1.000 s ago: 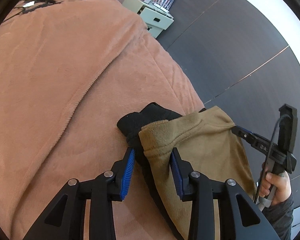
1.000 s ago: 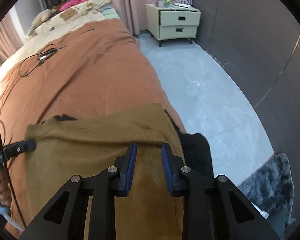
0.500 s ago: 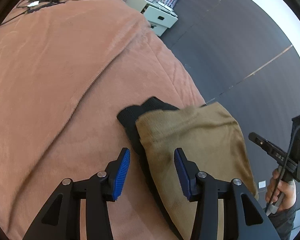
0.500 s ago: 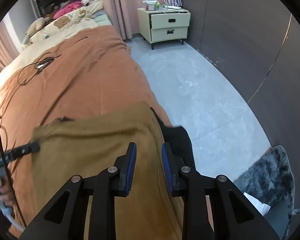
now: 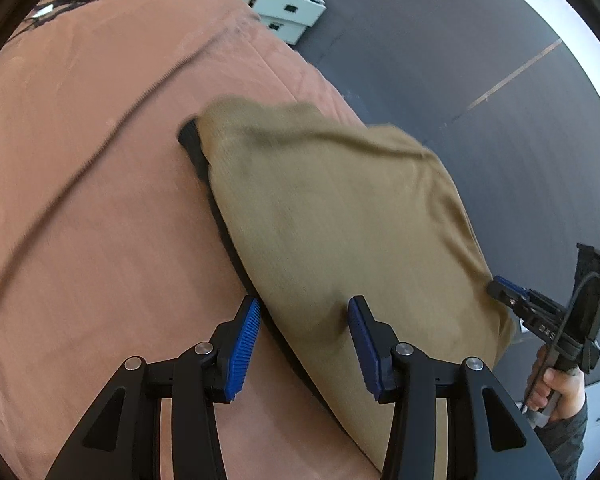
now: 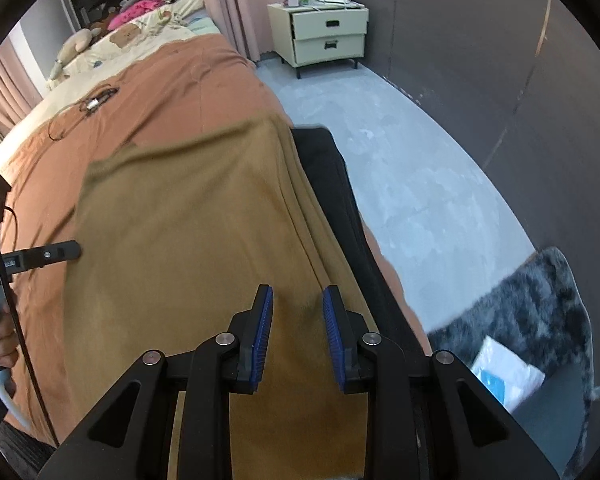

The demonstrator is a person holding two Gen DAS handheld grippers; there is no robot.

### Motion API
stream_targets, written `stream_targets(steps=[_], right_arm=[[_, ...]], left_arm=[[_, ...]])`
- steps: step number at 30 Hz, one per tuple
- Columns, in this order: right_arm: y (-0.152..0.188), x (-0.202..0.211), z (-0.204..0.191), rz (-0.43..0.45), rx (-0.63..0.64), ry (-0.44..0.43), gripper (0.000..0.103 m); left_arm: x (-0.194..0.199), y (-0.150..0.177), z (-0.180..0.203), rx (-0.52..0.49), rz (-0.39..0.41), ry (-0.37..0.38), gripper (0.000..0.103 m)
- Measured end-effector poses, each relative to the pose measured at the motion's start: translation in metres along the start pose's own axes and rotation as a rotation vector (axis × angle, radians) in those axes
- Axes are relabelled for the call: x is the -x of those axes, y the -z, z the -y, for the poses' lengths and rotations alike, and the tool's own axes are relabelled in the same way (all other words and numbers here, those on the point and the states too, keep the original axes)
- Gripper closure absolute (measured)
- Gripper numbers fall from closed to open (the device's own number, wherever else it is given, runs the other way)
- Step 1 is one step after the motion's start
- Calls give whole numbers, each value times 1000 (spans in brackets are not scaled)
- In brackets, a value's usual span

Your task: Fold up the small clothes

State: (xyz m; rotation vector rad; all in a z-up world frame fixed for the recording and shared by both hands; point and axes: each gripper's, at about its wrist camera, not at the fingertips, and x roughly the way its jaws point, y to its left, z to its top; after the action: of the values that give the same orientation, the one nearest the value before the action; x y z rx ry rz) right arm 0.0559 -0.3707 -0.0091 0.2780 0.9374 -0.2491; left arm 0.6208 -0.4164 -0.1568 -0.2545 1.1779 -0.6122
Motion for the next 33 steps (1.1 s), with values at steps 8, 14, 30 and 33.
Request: stream_targets(steps=[8, 14, 30, 33], right_arm=[[14, 10, 6, -20, -95, 118, 80], [28, 37, -10, -5, -133, 89, 80], [89, 136, -38, 133, -87, 24, 30], [105, 151, -47, 169, -82, 22, 19]], left_arm=[[-6, 39, 22, -61, -56, -12, 55], [19, 53, 27, -89, -48, -29, 55], [122, 89, 42, -153, 98, -110, 47], [144, 98, 47, -162, 151, -116, 20]])
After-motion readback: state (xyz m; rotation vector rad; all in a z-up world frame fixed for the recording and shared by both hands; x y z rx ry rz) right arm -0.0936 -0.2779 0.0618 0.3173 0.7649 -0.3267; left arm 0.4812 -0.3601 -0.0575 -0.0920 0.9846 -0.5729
